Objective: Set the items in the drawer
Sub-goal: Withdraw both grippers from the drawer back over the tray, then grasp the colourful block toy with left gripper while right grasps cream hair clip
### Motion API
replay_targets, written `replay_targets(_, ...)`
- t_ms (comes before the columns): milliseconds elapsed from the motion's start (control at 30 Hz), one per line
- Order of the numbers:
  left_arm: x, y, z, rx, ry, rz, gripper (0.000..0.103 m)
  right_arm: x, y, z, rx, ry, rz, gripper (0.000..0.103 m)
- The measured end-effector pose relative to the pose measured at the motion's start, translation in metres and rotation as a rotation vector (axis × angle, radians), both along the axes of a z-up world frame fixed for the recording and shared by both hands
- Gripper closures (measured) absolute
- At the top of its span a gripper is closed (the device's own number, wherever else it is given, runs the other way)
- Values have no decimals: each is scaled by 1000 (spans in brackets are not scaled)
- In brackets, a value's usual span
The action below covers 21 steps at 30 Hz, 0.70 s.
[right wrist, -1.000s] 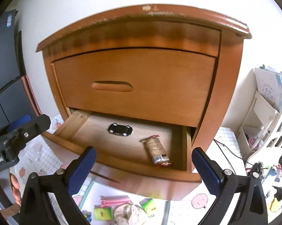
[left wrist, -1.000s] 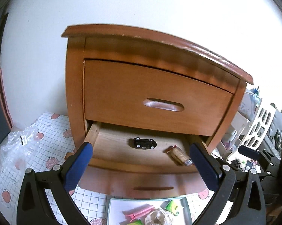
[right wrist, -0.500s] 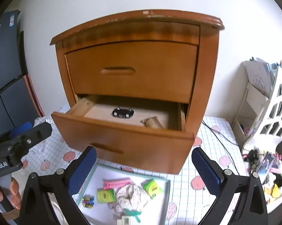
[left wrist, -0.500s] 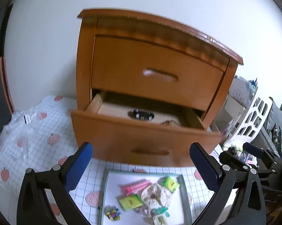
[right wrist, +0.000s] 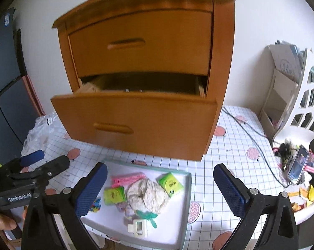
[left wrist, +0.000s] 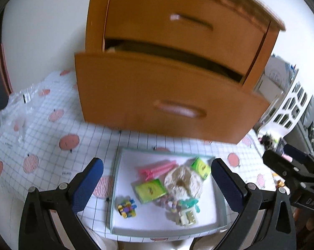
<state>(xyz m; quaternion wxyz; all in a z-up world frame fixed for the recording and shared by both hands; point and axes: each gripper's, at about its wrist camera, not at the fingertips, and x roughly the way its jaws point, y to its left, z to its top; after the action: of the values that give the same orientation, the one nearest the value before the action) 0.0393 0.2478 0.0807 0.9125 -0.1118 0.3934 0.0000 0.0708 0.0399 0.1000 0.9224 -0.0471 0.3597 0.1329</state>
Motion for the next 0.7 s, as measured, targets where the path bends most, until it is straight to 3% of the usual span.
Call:
replay_targets(400,10,1,-82,-29,200,22,0,14,6,-71,-39,161,-8,0)
replay_targets(700,14,7,-119,-62,291,45,0,21,11,-113,-64,254,-7,0)
